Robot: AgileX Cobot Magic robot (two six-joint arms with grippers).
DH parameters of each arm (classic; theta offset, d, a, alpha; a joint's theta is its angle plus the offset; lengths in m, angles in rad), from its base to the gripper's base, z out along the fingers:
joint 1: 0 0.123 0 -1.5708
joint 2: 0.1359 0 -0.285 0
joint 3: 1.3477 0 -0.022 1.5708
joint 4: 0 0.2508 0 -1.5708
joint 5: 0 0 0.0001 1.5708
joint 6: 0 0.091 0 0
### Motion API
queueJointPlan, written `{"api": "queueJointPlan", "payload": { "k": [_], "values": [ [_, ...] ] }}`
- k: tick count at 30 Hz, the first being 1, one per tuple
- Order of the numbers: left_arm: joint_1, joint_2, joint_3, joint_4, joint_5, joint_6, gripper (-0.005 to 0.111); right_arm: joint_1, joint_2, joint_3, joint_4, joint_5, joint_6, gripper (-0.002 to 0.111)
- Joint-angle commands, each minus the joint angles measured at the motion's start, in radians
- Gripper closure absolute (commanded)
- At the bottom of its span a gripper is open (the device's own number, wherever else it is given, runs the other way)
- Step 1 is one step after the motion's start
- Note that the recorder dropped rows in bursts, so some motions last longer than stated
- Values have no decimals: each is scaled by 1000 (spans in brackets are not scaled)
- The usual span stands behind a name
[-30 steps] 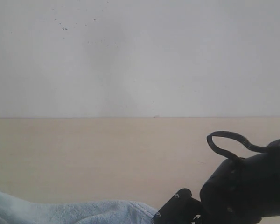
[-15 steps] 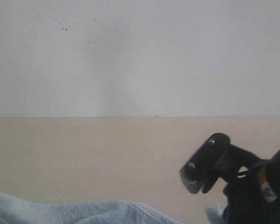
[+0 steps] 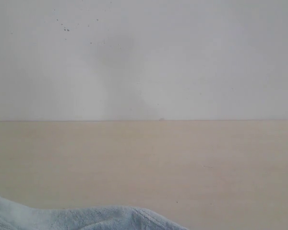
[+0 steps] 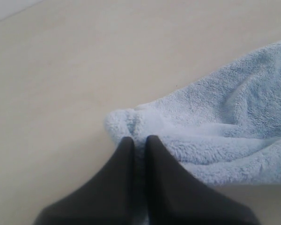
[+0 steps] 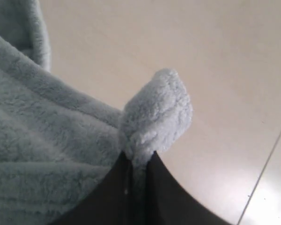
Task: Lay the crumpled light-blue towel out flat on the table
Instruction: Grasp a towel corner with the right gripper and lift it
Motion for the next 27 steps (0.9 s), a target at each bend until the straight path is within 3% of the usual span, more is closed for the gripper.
{"api": "queueJointPlan", "payload": {
  "k": [1,5,9,10,11,12,13,14,15,17,19,22,27],
  "values": [
    [1,-5,6,-18,-14,1,103,-2,3,50,-172,-98,128,106],
    [1,-5,6,-24,-12,8,103,-29,96,50,-253,-295,224,106],
    [1,-5,6,-24,-10,21,103,-292,273,21,-222,-601,227,106],
    [1,-5,6,-24,-10,27,103,-407,339,-12,-156,-681,185,106],
    [1,-5,6,-24,-10,27,103,-457,374,-35,-87,-720,131,106],
    [1,-5,6,-24,-10,27,103,-521,436,-80,104,-770,-49,106],
    [1,-5,6,-24,-10,27,103,-536,495,-125,359,-772,-358,106],
    [1,-5,6,-24,-12,31,103,-536,526,-150,525,-759,-540,106],
    [1,-5,6,-24,-17,31,103,-536,578,-196,890,-714,-869,106],
    [1,-5,6,-22,-24,31,103,-536,638,-267,1281,-588,-1272,106],
    [1,-5,6,-20,-24,31,103,-536,650,-301,1477,-478,-1490,106],
    [1,-5,6,-20,-28,31,103,-539,664,-309,1620,-272,-1697,106],
    [1,-5,6,-20,-28,31,103,-539,745,-311,1681,-87,-1737,106]
  ]
}}
